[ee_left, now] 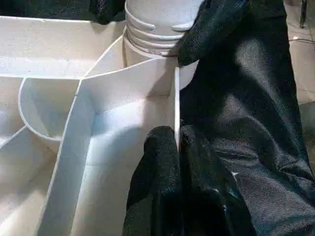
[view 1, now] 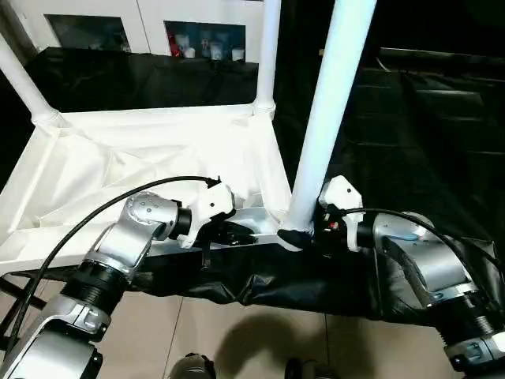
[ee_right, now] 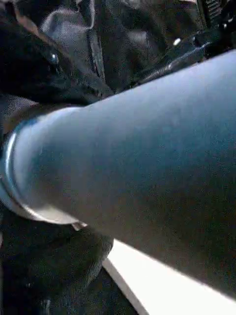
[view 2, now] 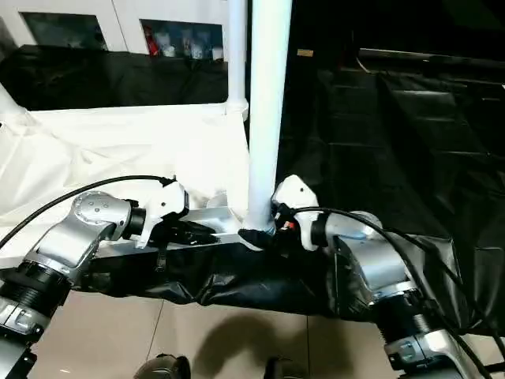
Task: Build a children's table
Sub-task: Rotate leg to tighten
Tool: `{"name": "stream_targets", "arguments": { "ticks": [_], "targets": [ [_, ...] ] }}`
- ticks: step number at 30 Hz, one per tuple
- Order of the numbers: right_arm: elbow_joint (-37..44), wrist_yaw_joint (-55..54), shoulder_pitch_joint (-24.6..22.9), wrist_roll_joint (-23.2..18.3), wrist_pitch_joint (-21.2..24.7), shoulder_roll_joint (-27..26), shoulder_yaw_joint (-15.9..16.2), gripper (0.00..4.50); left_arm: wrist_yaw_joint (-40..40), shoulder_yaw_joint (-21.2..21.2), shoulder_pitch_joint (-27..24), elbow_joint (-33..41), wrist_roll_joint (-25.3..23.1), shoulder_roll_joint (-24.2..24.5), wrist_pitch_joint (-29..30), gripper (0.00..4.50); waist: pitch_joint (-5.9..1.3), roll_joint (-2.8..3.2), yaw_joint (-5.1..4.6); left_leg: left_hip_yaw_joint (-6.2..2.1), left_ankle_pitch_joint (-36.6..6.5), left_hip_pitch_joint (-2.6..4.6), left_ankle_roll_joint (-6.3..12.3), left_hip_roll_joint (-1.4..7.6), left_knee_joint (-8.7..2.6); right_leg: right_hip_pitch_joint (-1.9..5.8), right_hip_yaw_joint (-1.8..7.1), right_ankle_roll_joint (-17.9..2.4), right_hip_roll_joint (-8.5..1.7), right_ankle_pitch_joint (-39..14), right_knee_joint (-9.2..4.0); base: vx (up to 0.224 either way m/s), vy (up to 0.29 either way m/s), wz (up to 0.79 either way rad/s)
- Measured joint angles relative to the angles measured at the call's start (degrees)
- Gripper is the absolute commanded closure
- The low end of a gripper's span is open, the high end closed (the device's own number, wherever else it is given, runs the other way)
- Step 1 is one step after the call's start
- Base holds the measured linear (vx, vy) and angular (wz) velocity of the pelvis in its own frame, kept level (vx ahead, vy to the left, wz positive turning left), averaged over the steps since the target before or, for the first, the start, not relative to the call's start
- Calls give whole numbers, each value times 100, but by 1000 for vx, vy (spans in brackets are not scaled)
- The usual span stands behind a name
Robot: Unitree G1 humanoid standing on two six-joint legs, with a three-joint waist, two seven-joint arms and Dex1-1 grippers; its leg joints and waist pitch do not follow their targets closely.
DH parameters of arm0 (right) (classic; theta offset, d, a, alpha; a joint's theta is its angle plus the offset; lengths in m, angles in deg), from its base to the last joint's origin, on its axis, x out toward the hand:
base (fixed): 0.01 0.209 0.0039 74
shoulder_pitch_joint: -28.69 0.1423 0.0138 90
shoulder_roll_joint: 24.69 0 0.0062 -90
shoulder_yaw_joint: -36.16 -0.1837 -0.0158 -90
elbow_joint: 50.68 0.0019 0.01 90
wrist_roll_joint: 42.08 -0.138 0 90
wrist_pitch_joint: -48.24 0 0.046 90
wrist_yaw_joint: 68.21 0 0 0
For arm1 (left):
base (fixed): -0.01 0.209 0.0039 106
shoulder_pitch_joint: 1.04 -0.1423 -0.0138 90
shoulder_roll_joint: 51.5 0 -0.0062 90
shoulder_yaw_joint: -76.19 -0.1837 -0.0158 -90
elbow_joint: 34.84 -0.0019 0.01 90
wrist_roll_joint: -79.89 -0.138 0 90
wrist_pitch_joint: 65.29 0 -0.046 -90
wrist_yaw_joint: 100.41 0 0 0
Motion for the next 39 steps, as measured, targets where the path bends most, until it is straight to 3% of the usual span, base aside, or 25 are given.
{"name": "stream_targets", "arguments": {
  "ticks": [8,12,17,21,25,30,32,35,36,39],
  "targets": [
    [-175,122,34,0,-175,-103,18,162,-9,13,-3,3,10,28,29,450,1,-1,-22,0,1,3,-1,1,-6,-1,-1,1,1,0,0,0,0,0],
    [-224,-24,31,0,-177,-223,-38,175,90,71,3,-45,-7,-28,60,450,2,-1,-31,0,1,6,-1,0,-14,0,0,12,1,-7,-6,0,0,0],
    [-344,-896,-27,39,-155,-625,-356,178,589,108,184,-251,-179,-340,71,450,32,-29,-33,4,1,13,-3,-9,-46,0,6,25,1,-15,-22,0,0,0],
    [-384,-2452,-164,171,-79,-1390,-938,178,1352,114,592,-769,-433,-898,143,450,67,-51,1,16,2,22,-3,-24,-95,8,26,32,-2,-19,-43,0,0,0],
    [-644,-3830,50,460,-91,-2030,-1232,178,1952,130,900,-1247,-622,-1297,104,450,81,-61,3,24,2,35,-2,-44,-188,33,28,34,-4,-20,-139,0,0,0],
    [-929,-4376,163,646,-402,-2258,-1294,178,2151,121,1010,-1471,-751,-1433,-22,450,117,-54,-8,21,3,89,-1,-69,-243,112,31,38,-13,-22,-226,0,0,0],
    [-932,-4375,165,678,-464,-2258,-1294,108,2149,124,1017,-1467,-753,-1432,-63,450,144,-46,-10,14,3,92,-1,-85,-249,112,32,43,-24,-26,-230,0,0,0],
    [-847,-3962,106,664,-614,-2172,-1243,102,1951,126,993,-1328,-747,-1262,-153,450,199,-64,-30,6,3,90,-1,-100,-300,100,23,44,-34,-26,-260,0,0,0],
    [-819,-3602,79,635,-678,-1990,-1147,72,1802,137,947,-1236,-742,-1154,-210,450,223,-69,-48,5,3,90,-1,-101,-339,99,13,44,-34,-26,-294,0,0,0],
    [-759,-3021,68,586,-765,-1735,-984,54,1573,209,832,-1041,-727,-978,-310,450,251,-77,-109,8,4,89,0,-99,-383,88,6,41,-29,-24,-306,0,0,0]
  ]
}}
